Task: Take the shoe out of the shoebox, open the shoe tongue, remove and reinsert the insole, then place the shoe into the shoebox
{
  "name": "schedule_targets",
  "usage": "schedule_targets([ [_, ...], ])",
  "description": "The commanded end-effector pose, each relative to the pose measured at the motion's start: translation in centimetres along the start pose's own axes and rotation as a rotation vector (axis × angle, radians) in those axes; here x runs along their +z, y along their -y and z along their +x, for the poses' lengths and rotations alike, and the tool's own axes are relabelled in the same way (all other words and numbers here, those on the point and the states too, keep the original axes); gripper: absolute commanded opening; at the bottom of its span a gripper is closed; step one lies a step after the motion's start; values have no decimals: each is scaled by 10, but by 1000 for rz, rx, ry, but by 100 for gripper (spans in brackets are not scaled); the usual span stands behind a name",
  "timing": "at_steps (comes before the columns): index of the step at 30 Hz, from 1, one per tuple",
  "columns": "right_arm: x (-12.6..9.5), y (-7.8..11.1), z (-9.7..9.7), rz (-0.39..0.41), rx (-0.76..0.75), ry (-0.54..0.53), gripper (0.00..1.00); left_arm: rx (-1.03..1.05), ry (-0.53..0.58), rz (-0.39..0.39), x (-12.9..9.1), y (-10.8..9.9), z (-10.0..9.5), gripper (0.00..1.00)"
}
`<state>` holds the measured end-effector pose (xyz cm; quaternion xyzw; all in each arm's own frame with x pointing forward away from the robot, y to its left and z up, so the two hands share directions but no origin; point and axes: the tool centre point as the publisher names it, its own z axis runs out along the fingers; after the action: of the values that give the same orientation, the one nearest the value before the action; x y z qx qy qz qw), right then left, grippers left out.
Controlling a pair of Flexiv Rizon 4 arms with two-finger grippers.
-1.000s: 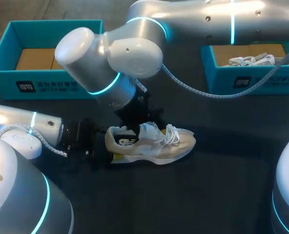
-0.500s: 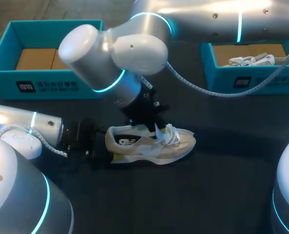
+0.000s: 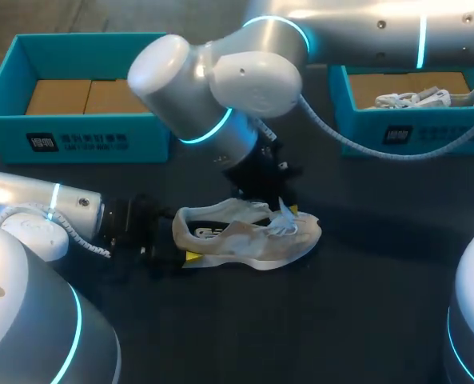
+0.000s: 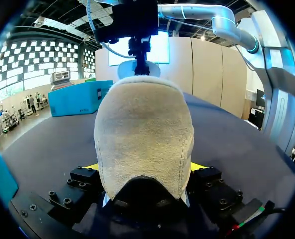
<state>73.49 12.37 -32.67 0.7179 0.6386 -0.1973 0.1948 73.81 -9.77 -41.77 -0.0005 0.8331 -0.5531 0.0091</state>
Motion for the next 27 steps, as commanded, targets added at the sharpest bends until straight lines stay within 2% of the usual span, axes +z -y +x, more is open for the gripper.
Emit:
schedule_targets([
  [1, 15, 2, -5, 11, 182, -25, 32, 1, -1, -4, -2, -3, -1, 0],
  [2, 17, 2, -4, 14, 184, -29, 43, 1, -1, -4, -2, -3, -1, 0],
  [4, 21, 2, 0, 22, 186, -36, 57, 1, -1, -4, -2, -3, -1, 0],
  [5, 23, 2, 2, 28, 188, -40, 75, 1, -1, -4, -2, -3, -1, 0],
  [6, 25, 3, 3, 32, 192, -47, 97, 1, -1, -4, -2, -3, -1, 0],
  [7, 27, 3, 4, 37, 195, -47, 100, 1, -1, -4, -2, -3, -1, 0],
  [13, 33, 3, 4, 59, 214, -27, 100, 1, -1, -4, -2, -3, -1, 0],
  [17, 31, 5, -3, 62, 226, -3, 100, 1, -1, -4, -2, -3, -1, 0],
  [27, 7, -3, -7, 26, 236, 38, 100, 1, -1, -4, -2, -3, -1, 0],
])
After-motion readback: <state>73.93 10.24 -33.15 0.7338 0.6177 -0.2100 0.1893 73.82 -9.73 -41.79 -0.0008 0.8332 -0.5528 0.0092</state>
